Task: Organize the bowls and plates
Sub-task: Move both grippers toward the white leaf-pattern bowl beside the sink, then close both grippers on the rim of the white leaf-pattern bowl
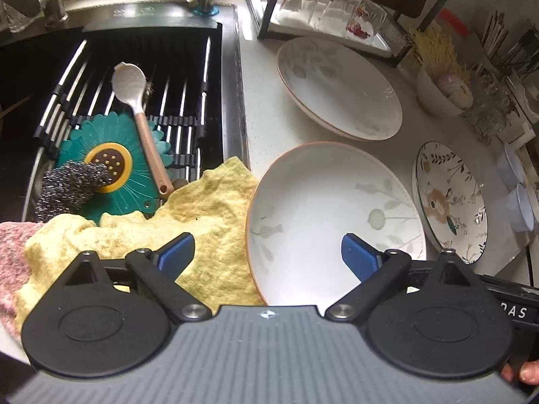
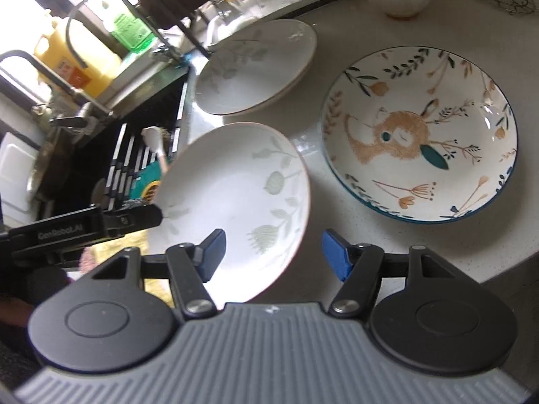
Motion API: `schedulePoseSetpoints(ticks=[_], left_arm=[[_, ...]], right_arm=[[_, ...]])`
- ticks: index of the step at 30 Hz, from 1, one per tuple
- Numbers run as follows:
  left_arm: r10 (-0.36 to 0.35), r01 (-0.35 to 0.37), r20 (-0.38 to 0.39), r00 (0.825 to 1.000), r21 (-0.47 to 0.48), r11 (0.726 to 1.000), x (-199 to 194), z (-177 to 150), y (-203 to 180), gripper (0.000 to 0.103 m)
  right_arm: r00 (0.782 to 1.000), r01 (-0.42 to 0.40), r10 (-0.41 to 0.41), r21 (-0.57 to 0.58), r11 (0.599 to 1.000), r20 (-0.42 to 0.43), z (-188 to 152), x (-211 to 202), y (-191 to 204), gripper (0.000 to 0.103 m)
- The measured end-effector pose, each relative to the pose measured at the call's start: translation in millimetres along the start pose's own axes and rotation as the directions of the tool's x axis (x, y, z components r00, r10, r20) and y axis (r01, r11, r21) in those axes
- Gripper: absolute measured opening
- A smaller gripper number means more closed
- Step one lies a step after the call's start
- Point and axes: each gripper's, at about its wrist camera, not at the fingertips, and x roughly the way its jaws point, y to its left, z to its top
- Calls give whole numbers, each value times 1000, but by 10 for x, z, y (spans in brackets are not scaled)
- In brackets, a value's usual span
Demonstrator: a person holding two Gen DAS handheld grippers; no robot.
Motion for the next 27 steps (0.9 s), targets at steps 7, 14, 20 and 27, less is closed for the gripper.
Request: schedulePoseSetpoints(ticks=[7, 14, 20, 27], left_arm=[[-58, 58, -12, 998, 8, 998, 146, 88, 129, 85], [-115, 114, 6, 993, 70, 991, 198, 132, 58, 80], [-135, 135, -4, 991, 26, 991, 296, 121, 119, 58], [-115, 115, 2, 993, 14, 993, 380, 103, 187, 27]], right_arm=[[1000, 1, -1, 56, 998, -8, -38, 149, -56, 54], [1000, -21, 20, 90, 996, 8, -21, 198, -57, 35], [1000, 15, -15, 54, 998, -1, 95, 296, -18, 29], [1000, 24, -23, 26, 999, -19, 170, 373, -24, 20]])
